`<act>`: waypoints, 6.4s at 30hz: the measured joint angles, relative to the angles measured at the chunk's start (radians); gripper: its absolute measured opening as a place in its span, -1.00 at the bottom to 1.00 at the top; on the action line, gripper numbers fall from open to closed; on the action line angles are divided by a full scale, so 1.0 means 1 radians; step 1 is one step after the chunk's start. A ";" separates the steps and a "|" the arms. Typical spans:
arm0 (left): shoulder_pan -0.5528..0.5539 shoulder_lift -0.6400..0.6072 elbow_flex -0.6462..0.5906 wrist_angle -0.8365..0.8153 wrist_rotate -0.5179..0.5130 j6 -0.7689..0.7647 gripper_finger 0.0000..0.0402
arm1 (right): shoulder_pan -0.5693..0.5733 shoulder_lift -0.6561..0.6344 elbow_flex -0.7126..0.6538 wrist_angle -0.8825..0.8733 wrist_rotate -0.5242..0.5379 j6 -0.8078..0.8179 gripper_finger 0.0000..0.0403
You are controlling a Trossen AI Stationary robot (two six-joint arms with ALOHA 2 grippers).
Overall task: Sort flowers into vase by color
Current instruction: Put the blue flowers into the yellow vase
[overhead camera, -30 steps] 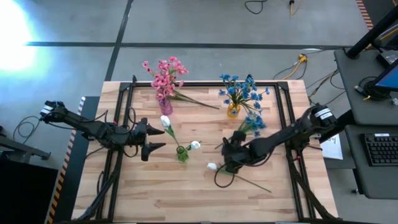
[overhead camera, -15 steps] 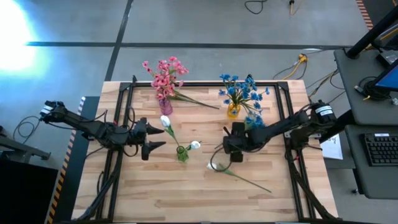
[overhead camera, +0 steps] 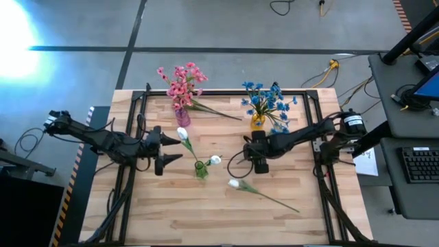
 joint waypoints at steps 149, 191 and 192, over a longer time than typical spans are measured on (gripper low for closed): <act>0.000 0.092 -0.002 -0.115 -0.104 -0.062 0.33 | 0.238 0.058 0.090 -0.168 0.054 1.022 -0.95; 0.000 0.092 -0.002 -0.123 -0.104 -0.056 0.33 | 0.256 -0.076 -0.081 -0.729 -0.405 1.325 -0.95; 0.000 0.092 -0.002 -0.123 -0.104 -0.056 0.33 | 0.256 -0.076 -0.094 -0.723 -0.403 1.319 -0.95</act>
